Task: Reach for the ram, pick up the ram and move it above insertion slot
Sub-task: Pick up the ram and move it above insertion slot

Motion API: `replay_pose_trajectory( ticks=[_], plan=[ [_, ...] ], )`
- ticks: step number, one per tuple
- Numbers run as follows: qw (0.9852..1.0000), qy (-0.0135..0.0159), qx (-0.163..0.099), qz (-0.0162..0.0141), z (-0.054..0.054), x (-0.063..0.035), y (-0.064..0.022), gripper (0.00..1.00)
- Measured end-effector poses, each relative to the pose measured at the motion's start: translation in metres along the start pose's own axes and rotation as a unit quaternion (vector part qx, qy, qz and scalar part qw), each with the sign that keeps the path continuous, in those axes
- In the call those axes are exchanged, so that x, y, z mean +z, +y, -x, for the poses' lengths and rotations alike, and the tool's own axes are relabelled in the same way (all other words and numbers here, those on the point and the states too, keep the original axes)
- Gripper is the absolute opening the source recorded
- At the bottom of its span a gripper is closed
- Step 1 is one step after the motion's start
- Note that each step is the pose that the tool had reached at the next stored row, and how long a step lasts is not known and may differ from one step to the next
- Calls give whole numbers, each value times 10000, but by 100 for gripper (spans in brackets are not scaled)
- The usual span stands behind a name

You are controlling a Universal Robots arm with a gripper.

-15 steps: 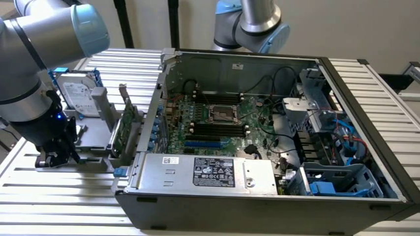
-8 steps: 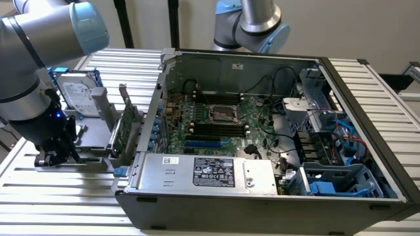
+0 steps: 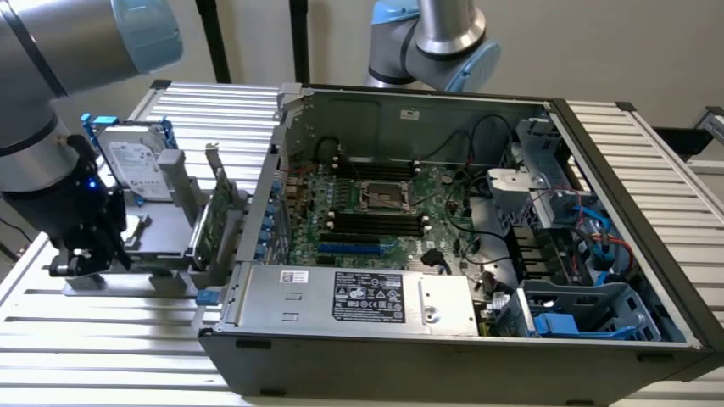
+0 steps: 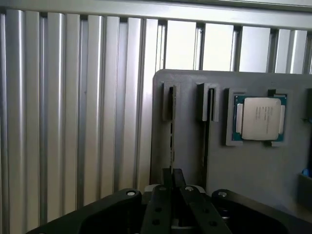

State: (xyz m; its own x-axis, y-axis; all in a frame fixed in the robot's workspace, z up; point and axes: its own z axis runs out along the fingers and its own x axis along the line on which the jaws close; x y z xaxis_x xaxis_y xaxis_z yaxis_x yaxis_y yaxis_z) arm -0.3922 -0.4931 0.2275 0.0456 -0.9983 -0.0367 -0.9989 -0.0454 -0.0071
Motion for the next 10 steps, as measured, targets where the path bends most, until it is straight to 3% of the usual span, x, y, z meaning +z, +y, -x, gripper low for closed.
replay_pose_trajectory(
  ticks=[10],
  plan=[
    [10000, -2, 0, 0, 9, -450, -105, 13]
  ],
)
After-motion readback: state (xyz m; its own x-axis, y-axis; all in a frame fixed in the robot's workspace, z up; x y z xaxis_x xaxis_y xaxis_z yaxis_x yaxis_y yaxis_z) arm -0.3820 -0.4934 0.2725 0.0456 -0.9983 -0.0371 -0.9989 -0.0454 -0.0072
